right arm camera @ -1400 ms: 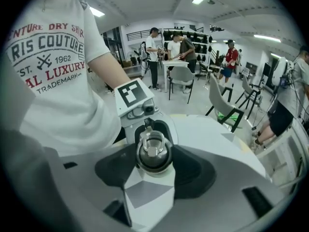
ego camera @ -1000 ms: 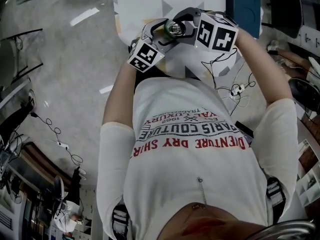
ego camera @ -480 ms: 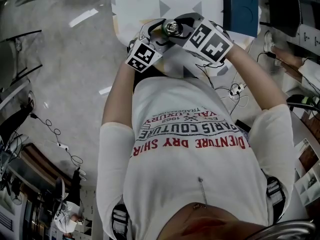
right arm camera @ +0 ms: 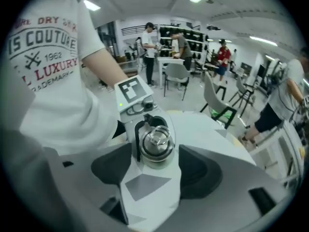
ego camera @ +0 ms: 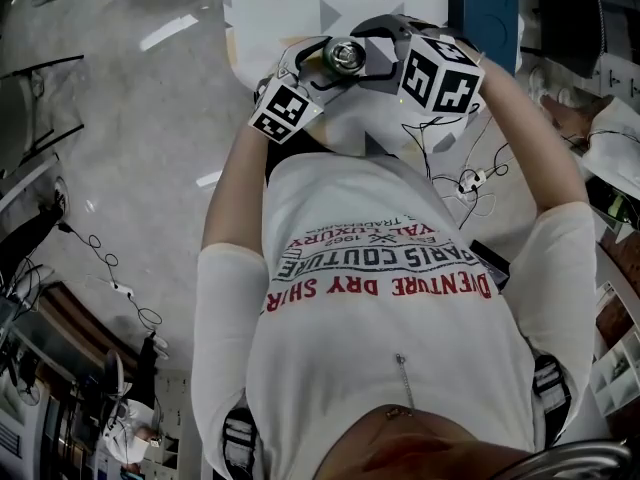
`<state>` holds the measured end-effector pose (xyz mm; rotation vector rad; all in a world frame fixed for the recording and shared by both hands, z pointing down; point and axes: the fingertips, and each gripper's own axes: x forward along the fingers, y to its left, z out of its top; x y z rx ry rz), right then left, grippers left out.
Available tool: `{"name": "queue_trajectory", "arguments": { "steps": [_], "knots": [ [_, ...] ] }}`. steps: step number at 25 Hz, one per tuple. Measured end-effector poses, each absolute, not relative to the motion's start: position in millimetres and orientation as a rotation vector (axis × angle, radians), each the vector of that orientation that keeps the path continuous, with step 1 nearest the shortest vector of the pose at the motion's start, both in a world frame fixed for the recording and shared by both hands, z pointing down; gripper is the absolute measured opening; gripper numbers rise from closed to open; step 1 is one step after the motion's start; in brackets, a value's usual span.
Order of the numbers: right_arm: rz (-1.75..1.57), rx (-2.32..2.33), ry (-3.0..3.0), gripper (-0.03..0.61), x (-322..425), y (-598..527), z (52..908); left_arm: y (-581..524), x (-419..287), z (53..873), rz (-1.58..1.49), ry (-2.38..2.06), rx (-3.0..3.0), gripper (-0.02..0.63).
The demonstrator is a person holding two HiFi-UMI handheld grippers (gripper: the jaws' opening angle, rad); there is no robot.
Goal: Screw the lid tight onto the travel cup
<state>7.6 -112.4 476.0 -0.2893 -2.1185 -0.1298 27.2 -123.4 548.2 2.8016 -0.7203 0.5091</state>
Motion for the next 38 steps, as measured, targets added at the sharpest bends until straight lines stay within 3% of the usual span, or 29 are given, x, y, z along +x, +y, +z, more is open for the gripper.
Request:
{"name": "queue_trajectory", "arguments": {
  "steps": [10,13,18,38],
  "knots": [
    [-0.375,-0.564,-2.01,0.293,4,-111,482,-123,28,549,0.509,-0.715,2.797,0.356],
    [-0.421,-0.604,-2.006,0.238,1,-107,481,-123,27,548,0.505,-0.715,2.793,0.357],
    [-0.367,-0.557,-2.028,0.238,-1,-108,482,-123,27,550,0.503,-0.718,2.787,0.357],
    [0.175,0.433,-2.255,0.238,-1,-120,480,-122,26,550,0.509,-0.699,2.766,0.359]
  ]
}}
